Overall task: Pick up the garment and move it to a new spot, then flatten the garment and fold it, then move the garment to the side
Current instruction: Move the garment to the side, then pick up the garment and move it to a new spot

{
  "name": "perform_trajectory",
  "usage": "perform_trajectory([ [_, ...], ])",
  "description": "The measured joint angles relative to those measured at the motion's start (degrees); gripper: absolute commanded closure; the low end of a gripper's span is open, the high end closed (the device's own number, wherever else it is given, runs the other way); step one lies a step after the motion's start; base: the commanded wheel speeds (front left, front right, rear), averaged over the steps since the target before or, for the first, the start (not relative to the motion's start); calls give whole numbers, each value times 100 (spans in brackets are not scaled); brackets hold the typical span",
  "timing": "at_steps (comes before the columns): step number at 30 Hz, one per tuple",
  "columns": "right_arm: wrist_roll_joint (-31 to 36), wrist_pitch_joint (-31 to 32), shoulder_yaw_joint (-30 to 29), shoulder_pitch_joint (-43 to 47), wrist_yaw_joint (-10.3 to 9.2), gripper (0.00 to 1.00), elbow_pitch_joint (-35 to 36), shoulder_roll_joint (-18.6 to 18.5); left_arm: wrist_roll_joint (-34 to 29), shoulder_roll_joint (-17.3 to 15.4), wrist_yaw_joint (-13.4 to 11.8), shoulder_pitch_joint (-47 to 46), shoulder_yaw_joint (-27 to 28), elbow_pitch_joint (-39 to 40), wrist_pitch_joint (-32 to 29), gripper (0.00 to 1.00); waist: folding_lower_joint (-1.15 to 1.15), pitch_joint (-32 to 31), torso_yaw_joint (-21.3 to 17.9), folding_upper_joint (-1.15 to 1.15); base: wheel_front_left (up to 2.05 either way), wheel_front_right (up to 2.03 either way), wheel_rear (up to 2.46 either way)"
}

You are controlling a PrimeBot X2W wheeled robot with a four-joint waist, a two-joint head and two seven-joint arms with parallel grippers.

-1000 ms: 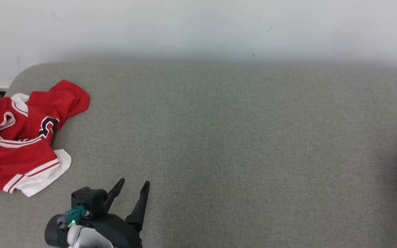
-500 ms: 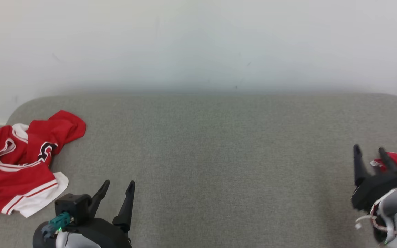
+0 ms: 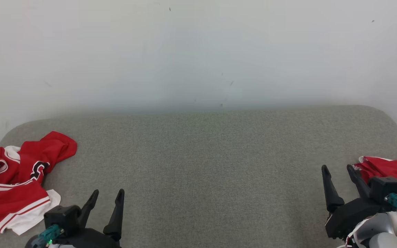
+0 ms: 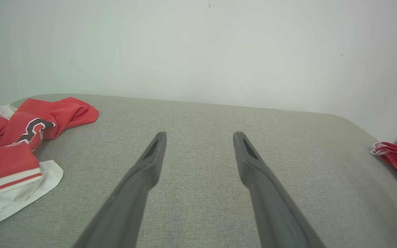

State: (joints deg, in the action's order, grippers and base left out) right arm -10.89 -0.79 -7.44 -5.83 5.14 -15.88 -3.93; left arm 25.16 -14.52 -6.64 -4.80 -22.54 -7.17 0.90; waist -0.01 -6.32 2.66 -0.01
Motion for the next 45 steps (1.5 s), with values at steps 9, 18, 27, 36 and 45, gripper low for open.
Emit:
perform_trajectory([
  [9,-9,27,213,318,-8,0,155,70,0,-1,-40,130,199,-153,14,0,0,-28,-17,1,0,0,0],
  [18,-89,132,385,320,-19,0,309,89,0,-10,-41,239,380,-265,7,0,1,3,-10,1,0,0,0],
  [27,-122,209,439,410,-120,0,460,92,-12,33,-42,230,405,-289,-20,0,1,64,119,1,0,0,0],
  [36,-108,285,526,405,-186,0,472,97,-36,43,-43,230,487,-289,-36,0,1,117,198,1,0,0,0],
  [45,-67,333,511,414,-219,0,482,80,-200,131,-46,185,313,-267,-89,0,1,132,306,1,0,0,0],
])
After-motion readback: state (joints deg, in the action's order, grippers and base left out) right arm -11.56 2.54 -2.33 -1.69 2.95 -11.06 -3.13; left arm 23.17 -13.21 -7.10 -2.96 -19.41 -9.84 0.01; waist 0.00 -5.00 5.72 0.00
